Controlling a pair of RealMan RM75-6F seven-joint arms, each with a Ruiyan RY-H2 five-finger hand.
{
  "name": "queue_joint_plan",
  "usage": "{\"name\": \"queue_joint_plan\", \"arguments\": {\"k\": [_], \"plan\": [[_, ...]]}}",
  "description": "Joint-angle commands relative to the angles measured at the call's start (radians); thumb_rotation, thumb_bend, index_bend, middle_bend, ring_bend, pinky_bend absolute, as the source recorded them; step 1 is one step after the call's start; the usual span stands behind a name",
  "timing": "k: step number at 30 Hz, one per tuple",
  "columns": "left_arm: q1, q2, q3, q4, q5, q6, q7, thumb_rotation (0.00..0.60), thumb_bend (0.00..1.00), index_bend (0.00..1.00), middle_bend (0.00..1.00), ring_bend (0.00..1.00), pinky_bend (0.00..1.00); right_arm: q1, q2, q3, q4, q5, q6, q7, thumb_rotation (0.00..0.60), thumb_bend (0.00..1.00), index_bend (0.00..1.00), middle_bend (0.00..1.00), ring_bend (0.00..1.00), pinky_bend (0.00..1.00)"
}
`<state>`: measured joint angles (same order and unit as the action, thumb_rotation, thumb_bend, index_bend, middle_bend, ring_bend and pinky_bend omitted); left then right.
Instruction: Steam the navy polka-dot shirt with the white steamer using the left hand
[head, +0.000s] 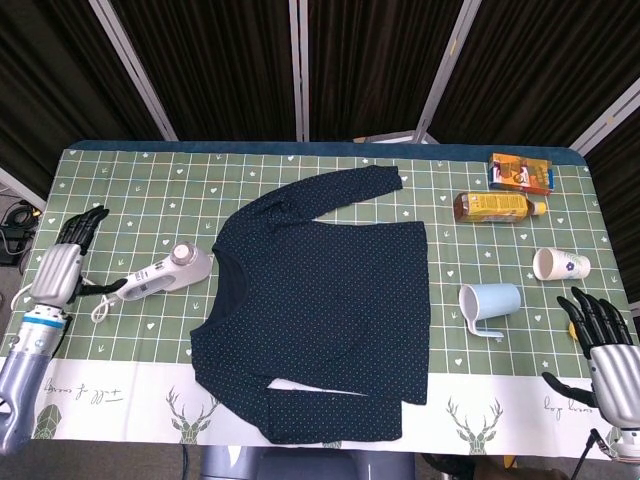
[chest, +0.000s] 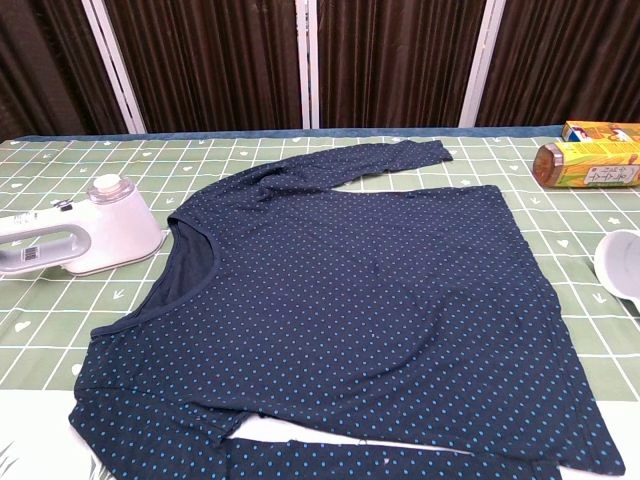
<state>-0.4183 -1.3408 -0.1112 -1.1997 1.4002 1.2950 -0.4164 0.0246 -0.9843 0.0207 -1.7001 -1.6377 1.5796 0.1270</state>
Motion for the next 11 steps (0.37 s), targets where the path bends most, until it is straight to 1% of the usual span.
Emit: {"name": "queue_joint_plan", "arguments": {"k": [1,4,7,9,11], "plan": [[0.112,0.099,0.002,-0.177,0.002,0.151,0.186,0.600,0.00,0.00,0.00,0.00,0.00,-0.001,0.000,0.002,0.003,0.001,0.004,0.003,0.600,0.00,0.00,0.00,0.00,0.00],[0.175,0.157,0.025,-0.308,-0.005,0.218,0.296,0.600,0.00,0.00,0.00,0.00,0.00,-0.002,-0.001,0.003,0.008,0.003,0.005,0.010,0.600,0.00,0.00,0.00,0.00,0.00],[0.230,0.207,0.050,-0.427,-0.022,0.261,0.398,0.600,0.00,0.00,0.00,0.00,0.00,-0.001,-0.002,0.005,0.014,0.008,0.004,0.014,0.600,0.00,0.00,0.00,0.00,0.00],[0.257,0.219,0.057,-0.470,-0.038,0.290,0.464,0.600,0.00,0.00,0.00,0.00,0.00,-0.003,-0.002,0.005,0.015,0.009,0.006,0.011,0.600,0.00,0.00,0.00,0.00,0.00],[0.281,0.223,0.069,-0.510,-0.029,0.326,0.542,0.600,0.00,0.00,0.00,0.00,0.00,-0.006,-0.003,0.005,0.015,0.004,0.014,0.004,0.600,0.00,0.00,0.00,0.00,0.00]]}}
